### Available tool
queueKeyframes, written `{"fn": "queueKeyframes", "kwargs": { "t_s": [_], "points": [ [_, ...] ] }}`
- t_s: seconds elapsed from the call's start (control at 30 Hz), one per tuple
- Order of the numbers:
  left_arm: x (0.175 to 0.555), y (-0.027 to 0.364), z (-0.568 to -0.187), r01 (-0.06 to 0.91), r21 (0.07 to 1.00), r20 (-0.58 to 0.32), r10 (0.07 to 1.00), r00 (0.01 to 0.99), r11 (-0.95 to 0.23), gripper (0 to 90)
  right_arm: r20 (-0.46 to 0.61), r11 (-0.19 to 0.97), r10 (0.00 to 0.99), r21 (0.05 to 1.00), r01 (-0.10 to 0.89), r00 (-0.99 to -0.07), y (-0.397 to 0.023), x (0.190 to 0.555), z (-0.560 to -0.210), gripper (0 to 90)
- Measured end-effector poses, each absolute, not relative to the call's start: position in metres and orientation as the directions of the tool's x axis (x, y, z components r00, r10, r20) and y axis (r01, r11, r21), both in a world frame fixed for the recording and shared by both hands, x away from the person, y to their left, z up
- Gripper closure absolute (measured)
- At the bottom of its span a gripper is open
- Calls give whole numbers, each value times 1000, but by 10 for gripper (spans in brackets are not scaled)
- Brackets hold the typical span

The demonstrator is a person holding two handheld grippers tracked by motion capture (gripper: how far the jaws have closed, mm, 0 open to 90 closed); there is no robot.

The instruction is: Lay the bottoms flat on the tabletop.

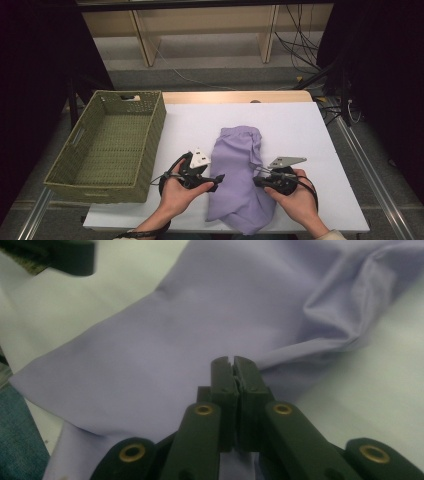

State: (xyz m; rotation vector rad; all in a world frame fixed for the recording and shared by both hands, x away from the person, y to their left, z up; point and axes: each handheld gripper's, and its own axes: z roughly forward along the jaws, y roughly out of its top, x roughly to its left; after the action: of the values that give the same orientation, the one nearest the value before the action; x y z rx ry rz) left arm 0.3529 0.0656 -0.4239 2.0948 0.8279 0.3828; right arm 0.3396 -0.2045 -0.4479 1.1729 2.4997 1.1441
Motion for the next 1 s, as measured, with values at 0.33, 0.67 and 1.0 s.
{"fn": "queueKeyframes", "kwargs": {
  "t_s": [0.33, 0.67, 1.0],
  "points": [
    [378, 42, -425, 475, 756, -61, 675, 736, -450, 404, 141, 450, 662, 711, 540, -736, -172, 331, -450, 897],
    [400, 0, -435, 477, 676, -83, 585, 807, -562, 471, 127, 488, 619, 711, 506, -775, -160, 327, -452, 897],
    [404, -14, -441, 485, 635, -150, 520, 841, -601, 529, 122, 500, 607, 709, 497, -785, -159, 326, -453, 897]
  ]
}}
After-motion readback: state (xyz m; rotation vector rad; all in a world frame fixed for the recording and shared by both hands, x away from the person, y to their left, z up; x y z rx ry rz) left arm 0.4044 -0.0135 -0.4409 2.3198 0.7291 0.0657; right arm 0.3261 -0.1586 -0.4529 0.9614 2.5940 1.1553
